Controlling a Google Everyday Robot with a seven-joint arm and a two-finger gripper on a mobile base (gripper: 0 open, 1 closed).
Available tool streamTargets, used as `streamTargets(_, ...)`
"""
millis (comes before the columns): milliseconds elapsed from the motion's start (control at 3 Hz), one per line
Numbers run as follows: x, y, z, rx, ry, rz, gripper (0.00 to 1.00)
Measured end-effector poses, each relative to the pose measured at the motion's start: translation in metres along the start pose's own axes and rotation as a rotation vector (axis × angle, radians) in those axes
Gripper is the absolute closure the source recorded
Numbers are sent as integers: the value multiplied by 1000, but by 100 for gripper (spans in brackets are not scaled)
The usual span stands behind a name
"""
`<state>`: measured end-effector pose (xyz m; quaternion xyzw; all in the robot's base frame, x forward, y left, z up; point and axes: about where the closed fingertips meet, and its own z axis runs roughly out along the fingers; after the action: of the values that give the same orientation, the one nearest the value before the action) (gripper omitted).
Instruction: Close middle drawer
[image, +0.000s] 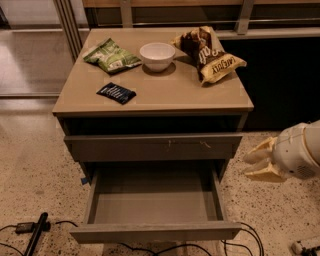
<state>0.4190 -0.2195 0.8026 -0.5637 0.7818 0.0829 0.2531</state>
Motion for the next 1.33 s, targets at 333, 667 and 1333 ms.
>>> streamTargets(333, 5, 6, 8, -4, 0, 10, 85)
streamTargets(667, 5, 6, 8, -4, 0, 10, 100)
streamTargets(1333, 17, 18, 65, -54, -13, 99, 100)
